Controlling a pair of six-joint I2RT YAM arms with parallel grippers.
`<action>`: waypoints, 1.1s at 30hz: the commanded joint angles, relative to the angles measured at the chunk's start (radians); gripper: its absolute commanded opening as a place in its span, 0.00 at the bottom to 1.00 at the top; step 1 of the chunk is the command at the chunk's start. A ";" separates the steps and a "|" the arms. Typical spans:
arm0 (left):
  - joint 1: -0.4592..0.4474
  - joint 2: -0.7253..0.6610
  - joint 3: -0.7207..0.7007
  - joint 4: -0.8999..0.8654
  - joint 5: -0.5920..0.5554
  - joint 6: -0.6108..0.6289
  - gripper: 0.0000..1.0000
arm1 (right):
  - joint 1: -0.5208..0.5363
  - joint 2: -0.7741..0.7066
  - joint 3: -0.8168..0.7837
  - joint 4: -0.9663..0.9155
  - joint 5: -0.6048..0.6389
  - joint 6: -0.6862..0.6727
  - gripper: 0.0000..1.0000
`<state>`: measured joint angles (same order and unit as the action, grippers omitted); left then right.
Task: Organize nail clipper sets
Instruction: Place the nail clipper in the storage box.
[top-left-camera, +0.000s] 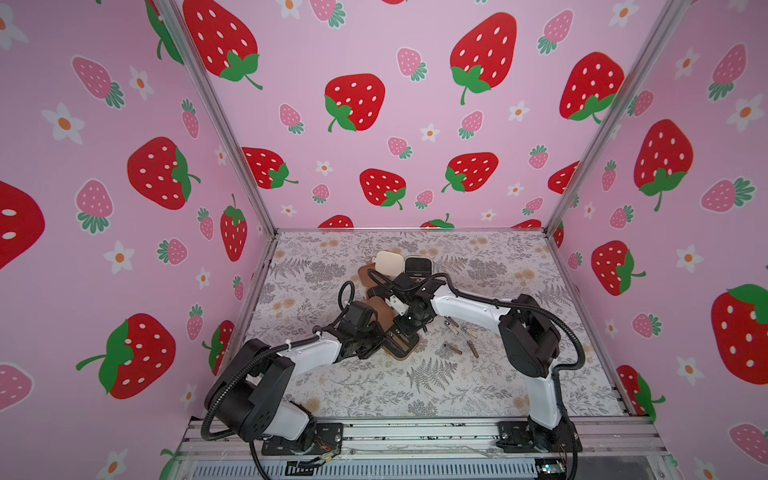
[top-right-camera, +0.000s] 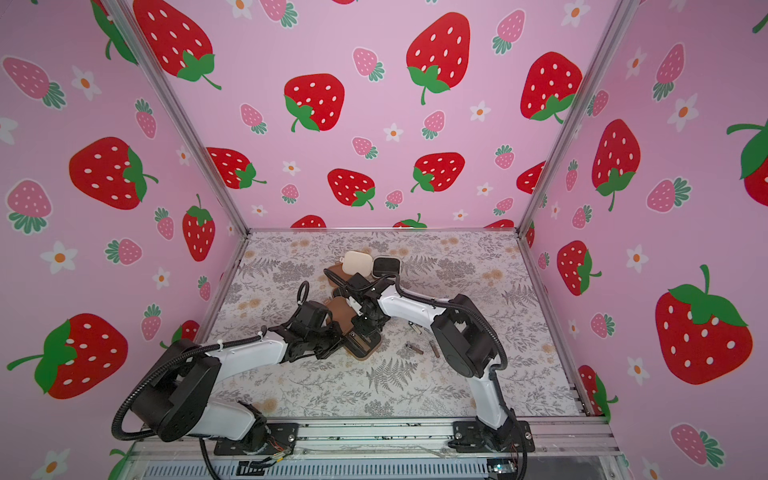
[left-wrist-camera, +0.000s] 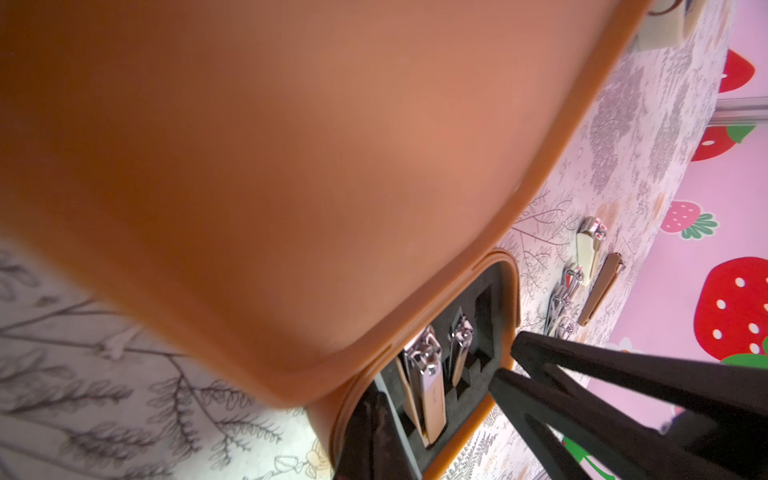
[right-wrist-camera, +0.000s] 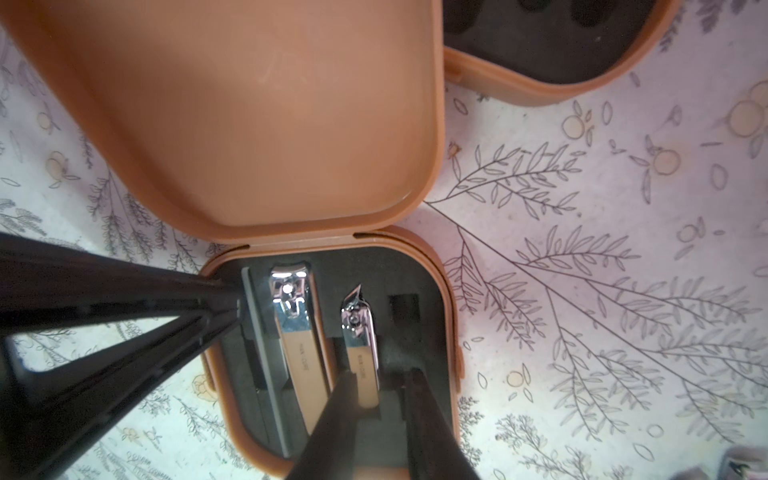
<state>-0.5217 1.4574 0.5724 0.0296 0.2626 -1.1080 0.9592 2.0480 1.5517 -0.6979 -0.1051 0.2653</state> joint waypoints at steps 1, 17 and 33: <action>0.000 0.027 -0.022 -0.102 -0.002 -0.011 0.00 | -0.005 0.043 0.028 -0.004 -0.023 0.003 0.23; 0.000 0.034 -0.023 -0.100 0.002 -0.012 0.00 | -0.005 0.064 0.008 0.000 0.009 0.012 0.18; 0.000 0.026 -0.022 -0.102 0.007 -0.006 0.00 | -0.079 -0.329 -0.233 -0.077 0.116 -0.031 0.28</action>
<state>-0.5205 1.4597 0.5724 0.0307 0.2665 -1.1076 0.8986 1.7477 1.3884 -0.7227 -0.0158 0.2581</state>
